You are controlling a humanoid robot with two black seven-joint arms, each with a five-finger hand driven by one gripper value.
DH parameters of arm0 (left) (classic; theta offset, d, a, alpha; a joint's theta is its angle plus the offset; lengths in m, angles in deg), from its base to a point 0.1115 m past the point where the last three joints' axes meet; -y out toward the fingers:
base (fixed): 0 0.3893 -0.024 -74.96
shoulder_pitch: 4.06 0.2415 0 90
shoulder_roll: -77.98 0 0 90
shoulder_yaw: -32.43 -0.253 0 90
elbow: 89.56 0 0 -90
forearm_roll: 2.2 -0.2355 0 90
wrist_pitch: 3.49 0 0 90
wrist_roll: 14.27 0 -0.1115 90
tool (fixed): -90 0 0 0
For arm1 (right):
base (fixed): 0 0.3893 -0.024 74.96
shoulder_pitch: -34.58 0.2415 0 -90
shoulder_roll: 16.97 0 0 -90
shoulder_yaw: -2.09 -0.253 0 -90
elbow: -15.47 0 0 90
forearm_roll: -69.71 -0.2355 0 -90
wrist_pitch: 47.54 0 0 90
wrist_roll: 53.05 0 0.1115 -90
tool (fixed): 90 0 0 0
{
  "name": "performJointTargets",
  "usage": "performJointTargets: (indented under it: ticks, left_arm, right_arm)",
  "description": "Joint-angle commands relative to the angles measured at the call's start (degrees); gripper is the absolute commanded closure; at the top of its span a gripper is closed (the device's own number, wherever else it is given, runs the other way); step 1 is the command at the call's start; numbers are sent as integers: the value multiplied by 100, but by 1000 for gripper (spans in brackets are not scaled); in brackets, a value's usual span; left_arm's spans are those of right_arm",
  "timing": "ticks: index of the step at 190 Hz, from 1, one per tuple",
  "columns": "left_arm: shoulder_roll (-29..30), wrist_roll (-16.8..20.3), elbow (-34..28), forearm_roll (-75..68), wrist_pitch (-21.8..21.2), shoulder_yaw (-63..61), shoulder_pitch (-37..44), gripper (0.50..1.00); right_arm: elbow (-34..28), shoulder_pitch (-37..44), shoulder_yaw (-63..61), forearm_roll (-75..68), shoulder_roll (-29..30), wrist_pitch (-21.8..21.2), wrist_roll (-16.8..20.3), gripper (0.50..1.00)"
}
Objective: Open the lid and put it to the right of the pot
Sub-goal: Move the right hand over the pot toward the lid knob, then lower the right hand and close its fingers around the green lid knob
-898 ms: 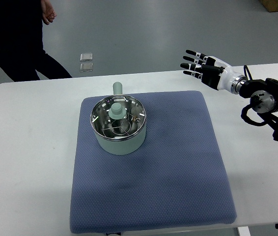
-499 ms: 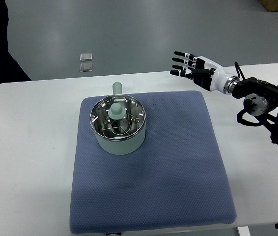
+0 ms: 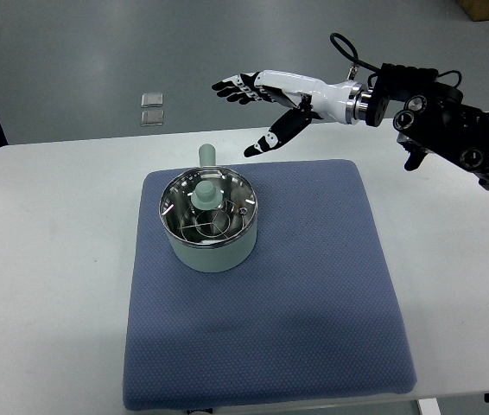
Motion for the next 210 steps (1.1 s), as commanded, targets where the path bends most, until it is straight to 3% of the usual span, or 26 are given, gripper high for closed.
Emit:
performJointTargets:
  ticks: [1, 52, 93, 210]
  left_arm:
    - [0, 1, 0, -2, -7, -2, -1, 500]
    - [0, 1, 0, -2, 2, -2, -1, 500]
    - [0, 9, 0, -2, 2, -2, -1, 500]
    - [0, 1, 0, -2, 2, -2, -1, 500]
  right_arm:
    - [-19, 446, 468, 373, 156, -2, -76, 564]
    - [-28, 1641, 1935, 944, 692, -11, -190, 564]
    - [-19, 2098, 2612, 1366, 1018, 24, -155, 566]
    - [183, 1817, 2911, 1973, 1149, 209, 109, 597]
